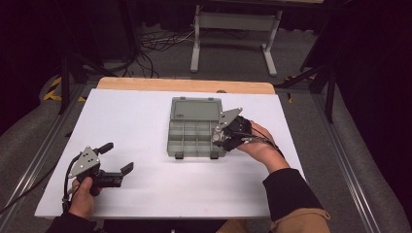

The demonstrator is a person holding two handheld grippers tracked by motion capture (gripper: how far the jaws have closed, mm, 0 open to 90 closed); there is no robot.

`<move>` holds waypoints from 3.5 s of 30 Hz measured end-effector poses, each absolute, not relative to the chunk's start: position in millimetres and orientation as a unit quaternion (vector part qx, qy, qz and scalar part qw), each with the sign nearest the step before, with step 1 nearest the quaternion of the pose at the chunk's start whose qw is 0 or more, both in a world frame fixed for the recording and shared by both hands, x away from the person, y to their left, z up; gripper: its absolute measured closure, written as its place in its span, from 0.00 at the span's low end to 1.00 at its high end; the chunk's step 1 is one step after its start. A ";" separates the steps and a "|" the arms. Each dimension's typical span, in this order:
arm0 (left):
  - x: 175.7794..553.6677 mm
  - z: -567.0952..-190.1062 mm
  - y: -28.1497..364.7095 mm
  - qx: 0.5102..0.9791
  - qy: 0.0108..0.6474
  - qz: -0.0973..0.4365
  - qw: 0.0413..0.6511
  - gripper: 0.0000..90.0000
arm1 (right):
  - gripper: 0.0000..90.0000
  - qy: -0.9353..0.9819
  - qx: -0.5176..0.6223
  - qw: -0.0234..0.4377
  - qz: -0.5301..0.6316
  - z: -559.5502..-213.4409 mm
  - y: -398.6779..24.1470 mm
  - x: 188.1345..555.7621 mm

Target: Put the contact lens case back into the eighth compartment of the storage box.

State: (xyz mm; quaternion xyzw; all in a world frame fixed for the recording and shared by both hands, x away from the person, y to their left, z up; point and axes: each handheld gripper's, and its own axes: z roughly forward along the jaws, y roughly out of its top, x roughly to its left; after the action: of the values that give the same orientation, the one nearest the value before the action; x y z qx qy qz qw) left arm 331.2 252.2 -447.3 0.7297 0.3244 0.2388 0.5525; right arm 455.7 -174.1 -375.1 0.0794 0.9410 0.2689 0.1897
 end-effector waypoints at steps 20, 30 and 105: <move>331.2 -447.1 252.6 0.730 0.324 0.239 0.552 0.01 | 0.30 0.952 0.079 0.169 0.243 -386.6 -174.5 461.7; 331.2 -447.1 252.6 0.731 0.324 0.239 0.552 0.01 | 0.30 0.955 0.076 0.159 0.237 -390.8 -173.8 462.3; 330.4 -445.9 253.8 0.729 0.326 0.239 0.552 0.01 | 0.05 0.895 0.128 0.196 0.379 -344.0 -190.7 402.2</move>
State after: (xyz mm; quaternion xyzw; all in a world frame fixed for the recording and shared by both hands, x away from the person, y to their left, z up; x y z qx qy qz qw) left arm 330.4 253.8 -445.9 0.7294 0.3262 0.2388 0.5518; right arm 402.2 -190.7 -344.0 0.1276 0.8952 0.3793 0.1959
